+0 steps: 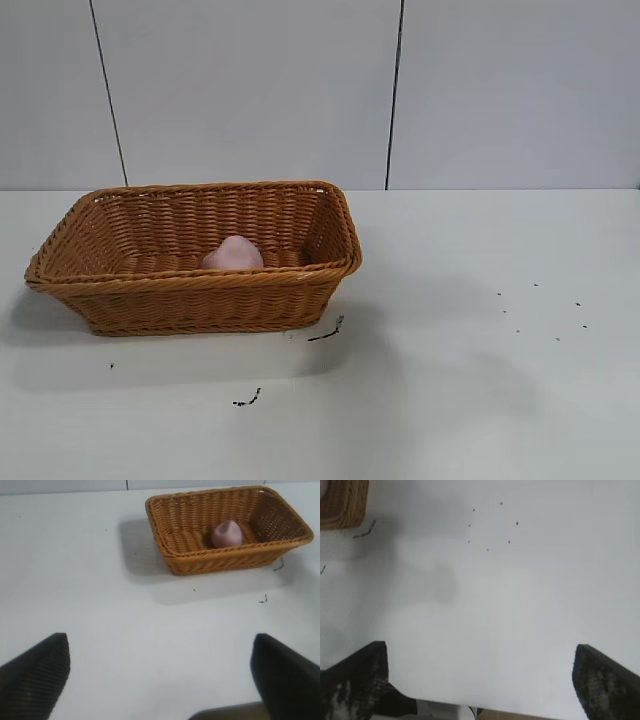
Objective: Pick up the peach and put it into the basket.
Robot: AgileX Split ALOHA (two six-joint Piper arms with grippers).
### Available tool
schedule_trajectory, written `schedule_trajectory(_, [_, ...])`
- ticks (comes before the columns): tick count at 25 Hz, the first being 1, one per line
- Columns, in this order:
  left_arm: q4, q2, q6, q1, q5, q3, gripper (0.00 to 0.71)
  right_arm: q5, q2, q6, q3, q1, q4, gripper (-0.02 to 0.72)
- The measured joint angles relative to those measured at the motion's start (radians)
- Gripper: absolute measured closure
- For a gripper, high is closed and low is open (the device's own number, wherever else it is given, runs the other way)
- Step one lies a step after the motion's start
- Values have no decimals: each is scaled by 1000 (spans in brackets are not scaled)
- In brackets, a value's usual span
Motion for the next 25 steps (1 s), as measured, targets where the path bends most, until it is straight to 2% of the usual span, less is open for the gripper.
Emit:
schedule_trajectory(5, [0, 0, 0, 0, 0, 0, 16, -100, -340, -8, 261, 0, 2, 8])
schedule_trajectory(12, [0, 0, 0, 0, 0, 0, 16, -147, -686, -13, 477, 0, 3, 8])
schedule_trajectory(19, [0, 0, 0, 0, 0, 0, 16, -172, -873, -14, 489, 0, 5, 8])
schedule_trajectory(25, [0, 0, 0, 0, 0, 0, 16, -173, -888, -15, 489, 0, 7, 8])
